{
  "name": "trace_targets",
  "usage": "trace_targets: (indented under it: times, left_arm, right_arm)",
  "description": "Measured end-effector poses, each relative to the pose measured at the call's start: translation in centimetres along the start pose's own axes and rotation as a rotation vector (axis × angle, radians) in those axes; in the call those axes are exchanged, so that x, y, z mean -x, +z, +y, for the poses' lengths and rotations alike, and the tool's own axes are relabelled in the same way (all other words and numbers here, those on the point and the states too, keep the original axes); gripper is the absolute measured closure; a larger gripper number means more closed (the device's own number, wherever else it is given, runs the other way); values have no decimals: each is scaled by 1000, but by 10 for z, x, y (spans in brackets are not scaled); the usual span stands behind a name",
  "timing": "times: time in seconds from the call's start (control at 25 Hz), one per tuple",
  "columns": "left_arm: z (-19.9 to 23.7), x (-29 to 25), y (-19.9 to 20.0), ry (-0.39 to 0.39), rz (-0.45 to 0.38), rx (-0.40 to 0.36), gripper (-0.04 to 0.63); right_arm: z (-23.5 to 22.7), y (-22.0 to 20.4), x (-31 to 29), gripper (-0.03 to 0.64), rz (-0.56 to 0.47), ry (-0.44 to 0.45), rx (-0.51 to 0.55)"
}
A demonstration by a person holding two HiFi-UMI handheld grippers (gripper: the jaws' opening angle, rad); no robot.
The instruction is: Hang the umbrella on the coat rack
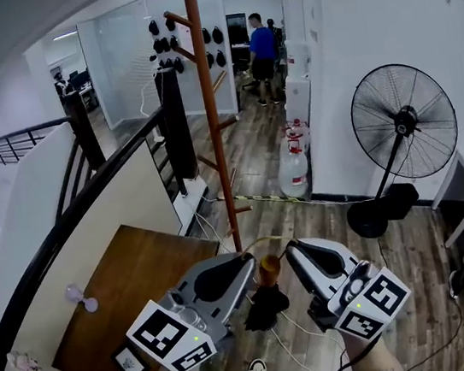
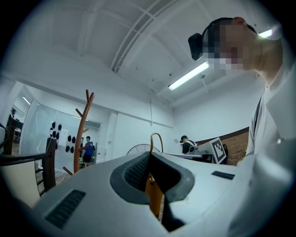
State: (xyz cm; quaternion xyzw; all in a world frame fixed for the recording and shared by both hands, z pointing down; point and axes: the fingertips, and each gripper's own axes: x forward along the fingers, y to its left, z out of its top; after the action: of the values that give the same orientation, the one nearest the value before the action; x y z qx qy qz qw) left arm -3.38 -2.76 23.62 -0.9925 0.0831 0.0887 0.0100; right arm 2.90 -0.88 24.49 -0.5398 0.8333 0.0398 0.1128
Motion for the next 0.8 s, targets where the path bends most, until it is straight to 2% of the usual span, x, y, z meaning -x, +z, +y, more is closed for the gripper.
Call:
trace_targets:
  times: [0.44, 0.8]
  left_arm:
    - [100, -29, 11, -6, -18, -16, 591]
    - [158, -72, -7, 20, -5, -13, 591]
  right_arm:
    - [-51, -7, -97, 610, 8, -12, 26]
    - [-113, -24, -140, 609, 1, 14, 8]
